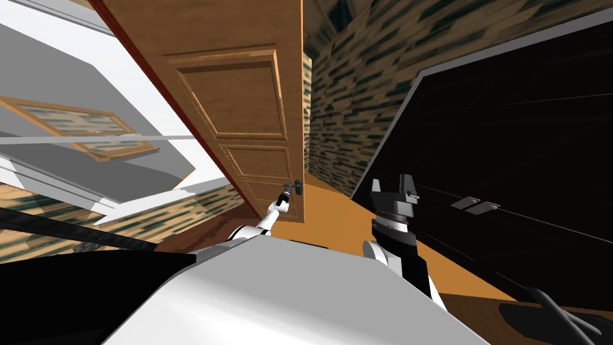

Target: Push the door open

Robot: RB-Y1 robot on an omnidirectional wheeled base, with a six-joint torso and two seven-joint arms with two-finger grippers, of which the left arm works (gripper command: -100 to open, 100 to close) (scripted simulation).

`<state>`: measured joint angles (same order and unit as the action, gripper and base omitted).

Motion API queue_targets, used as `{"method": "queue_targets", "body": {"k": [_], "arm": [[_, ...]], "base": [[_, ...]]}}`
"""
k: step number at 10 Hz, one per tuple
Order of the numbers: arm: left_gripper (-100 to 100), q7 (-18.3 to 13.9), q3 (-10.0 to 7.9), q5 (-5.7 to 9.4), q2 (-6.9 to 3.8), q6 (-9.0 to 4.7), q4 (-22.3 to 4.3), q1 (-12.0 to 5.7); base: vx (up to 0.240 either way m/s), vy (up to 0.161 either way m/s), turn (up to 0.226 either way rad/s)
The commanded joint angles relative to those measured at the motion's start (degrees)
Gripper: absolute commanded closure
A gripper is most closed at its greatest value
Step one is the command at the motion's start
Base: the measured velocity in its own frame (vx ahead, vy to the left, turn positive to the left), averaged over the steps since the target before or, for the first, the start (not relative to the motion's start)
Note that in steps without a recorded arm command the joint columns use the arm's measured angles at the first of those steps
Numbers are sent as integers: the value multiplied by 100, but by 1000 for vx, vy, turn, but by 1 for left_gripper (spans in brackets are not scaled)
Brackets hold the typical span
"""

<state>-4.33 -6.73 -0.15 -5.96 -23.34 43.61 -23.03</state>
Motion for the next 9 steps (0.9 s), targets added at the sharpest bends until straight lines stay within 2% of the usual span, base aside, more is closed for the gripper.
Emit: {"method": "queue_targets", "body": {"k": [1, 3, 6, 9], "arm": [[100, 48, -160, 38, -80, -50, -53, -38], [100, 70, -231, 56, -101, -50, -56, -31], [100, 146, -476, 118, -171, -53, -68, -9], [100, 196, -640, 159, -216, -54, -76, 5]], "base": [[198, -131, 86], [169, -119, 68], [172, -129, 83], [145, -108, 67]]}}
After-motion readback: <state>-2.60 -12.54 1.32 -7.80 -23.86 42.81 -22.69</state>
